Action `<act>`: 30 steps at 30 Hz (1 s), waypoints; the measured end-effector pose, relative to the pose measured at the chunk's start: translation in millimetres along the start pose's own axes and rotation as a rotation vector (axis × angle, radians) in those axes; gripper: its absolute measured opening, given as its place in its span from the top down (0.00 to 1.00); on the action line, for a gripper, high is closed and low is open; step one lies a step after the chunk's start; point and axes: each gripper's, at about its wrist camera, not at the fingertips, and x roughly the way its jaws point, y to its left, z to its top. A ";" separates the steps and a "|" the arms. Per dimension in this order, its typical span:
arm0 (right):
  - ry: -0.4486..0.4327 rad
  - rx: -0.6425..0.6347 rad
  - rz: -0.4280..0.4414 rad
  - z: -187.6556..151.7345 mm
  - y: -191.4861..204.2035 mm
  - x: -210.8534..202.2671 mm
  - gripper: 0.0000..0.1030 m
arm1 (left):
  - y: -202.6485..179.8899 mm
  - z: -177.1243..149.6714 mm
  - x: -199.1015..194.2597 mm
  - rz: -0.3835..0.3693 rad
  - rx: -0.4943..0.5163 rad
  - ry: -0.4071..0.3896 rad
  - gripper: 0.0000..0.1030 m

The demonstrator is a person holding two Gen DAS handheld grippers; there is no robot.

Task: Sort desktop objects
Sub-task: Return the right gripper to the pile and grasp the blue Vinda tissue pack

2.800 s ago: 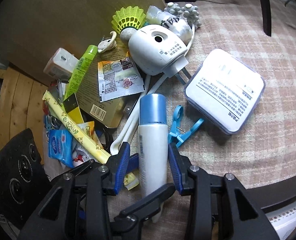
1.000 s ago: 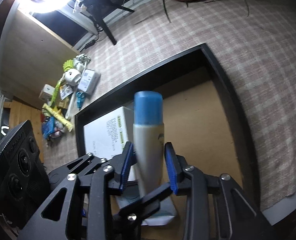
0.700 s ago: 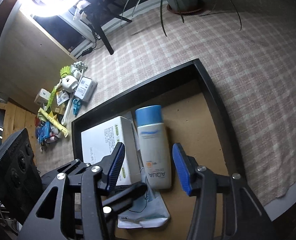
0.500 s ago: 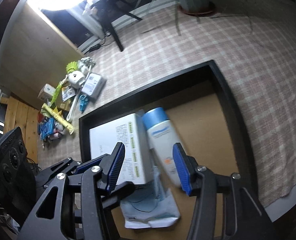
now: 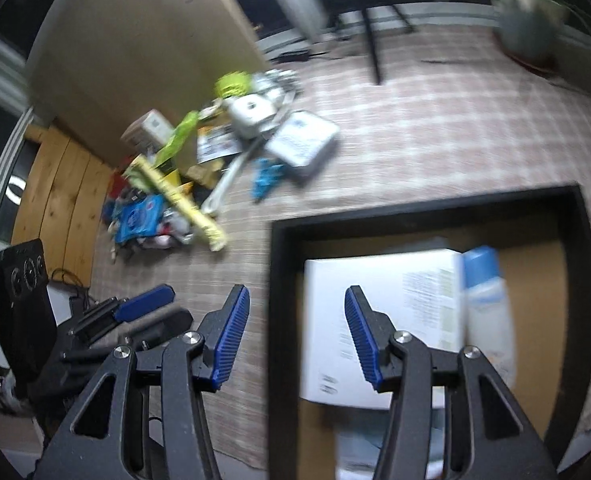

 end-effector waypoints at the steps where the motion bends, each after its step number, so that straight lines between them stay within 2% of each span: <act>1: 0.008 -0.023 0.010 3.8 12.1 6.7 0.52 | 15.6 0.9 -5.1 0.014 -0.027 -0.011 0.50; 4: 0.034 -0.096 0.036 14.8 48.4 25.8 0.52 | 54.8 2.4 -16.0 0.047 -0.107 -0.036 0.50; 9: 0.090 -0.229 0.079 38.0 109.4 62.3 0.52 | 109.0 1.8 -28.8 0.057 -0.230 -0.066 0.50; 18: 0.206 -0.425 0.090 83.2 210.9 143.6 0.48 | 148.6 6.4 -19.4 0.047 -0.329 -0.082 0.50; 23: 0.265 -0.515 0.073 93.2 244.6 184.5 0.48 | 157.3 14.1 -7.3 0.027 -0.368 -0.083 0.50; 30: 0.324 -0.521 0.087 106.1 254.8 221.4 0.48 | 162.5 24.0 10.1 0.010 -0.400 -0.074 0.50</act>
